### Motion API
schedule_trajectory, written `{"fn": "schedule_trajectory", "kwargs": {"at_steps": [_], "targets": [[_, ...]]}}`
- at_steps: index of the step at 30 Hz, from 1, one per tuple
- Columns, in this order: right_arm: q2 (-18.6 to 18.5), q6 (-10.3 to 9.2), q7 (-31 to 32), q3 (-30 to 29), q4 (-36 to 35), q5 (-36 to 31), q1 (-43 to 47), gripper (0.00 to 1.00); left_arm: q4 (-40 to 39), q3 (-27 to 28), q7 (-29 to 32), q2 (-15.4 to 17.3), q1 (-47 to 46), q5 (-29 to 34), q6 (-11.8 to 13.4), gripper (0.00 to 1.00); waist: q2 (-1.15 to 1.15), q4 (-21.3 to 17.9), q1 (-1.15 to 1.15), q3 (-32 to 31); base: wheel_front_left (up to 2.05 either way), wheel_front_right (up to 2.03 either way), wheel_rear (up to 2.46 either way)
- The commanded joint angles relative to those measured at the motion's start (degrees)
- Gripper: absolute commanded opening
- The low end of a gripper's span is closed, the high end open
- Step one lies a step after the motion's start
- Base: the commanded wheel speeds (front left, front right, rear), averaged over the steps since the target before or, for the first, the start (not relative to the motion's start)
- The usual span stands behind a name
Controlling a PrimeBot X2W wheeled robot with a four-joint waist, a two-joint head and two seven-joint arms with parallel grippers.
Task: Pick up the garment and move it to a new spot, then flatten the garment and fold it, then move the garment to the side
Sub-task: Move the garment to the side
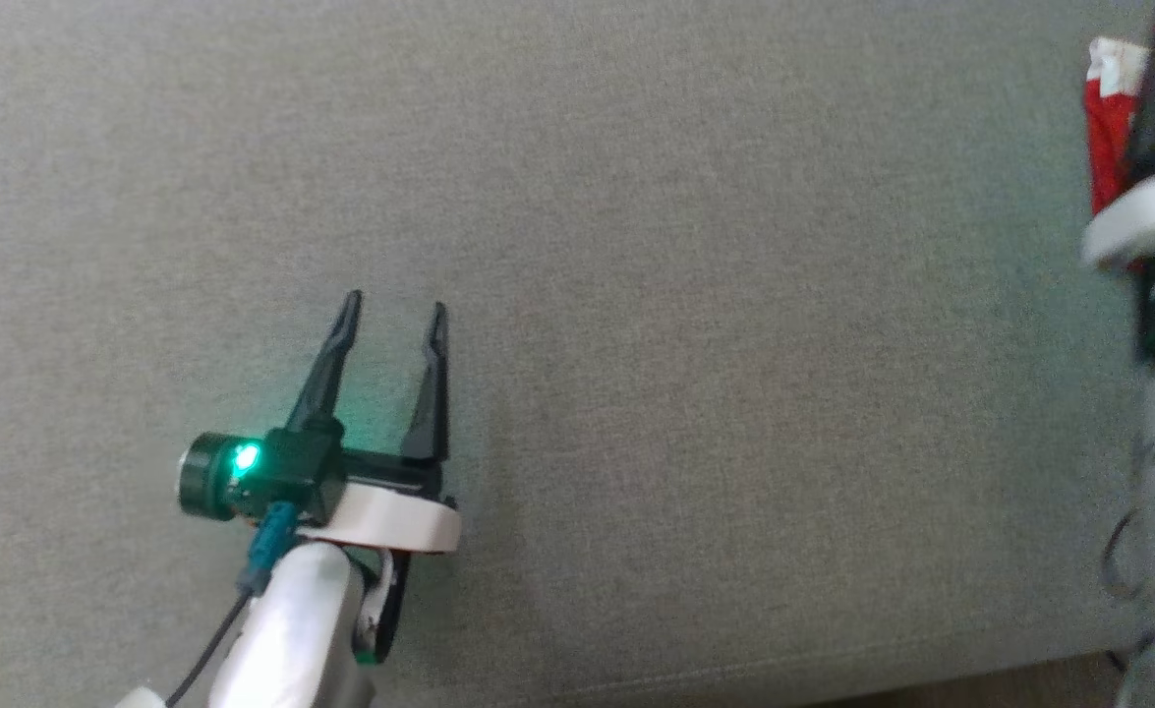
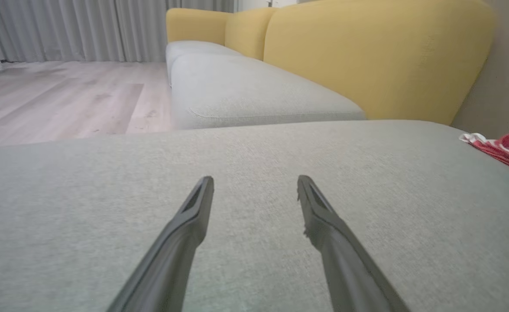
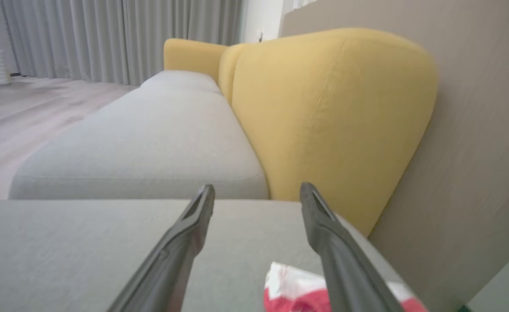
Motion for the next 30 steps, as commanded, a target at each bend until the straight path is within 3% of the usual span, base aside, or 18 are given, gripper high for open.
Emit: {"fn": "schedule_trajectory", "kwargs": {"at_steps": [1, 6, 11, 30], "targets": [[2.45, 0.21, -0.36, 2.48, -4.97, 2.08, 3.41, 1.0, -1.74, 3.37, -0.29, 0.16, 0.91, 0.04, 0.72, 1.0, 0.0, 0.87, 0.01, -1.89, 0.0, 0.0, 0.0], [6.67, 0.21, -0.36, 6.65, -9.08, 5.28, 12.32, 1.0, -1.27, 6.36, -0.29, 0.16, 2.58, -0.39, 1.49, 1.0, 0.0, 1.99, 0.01, -4.02, 0.0, 0.0, 0.0], [8.2, 0.21, -0.36, 8.78, -9.74, 6.35, 17.89, 1.0, -0.23, 7.99, -0.29, 0.16, 3.67, -0.72, 1.93, 1.0, 0.0, 2.92, 0.01, -5.71, 0.0, 0.0, 0.0], [8.62, 0.21, -0.37, 15.15, -10.84, 15.21, 28.61, 1.0, 4.12, 13.01, -0.29, 0.16, 10.25, -1.73, 2.71, 1.0, 0.0, 6.16, 0.01, -16.25, 0.0, 0.0, 0.0]]}}
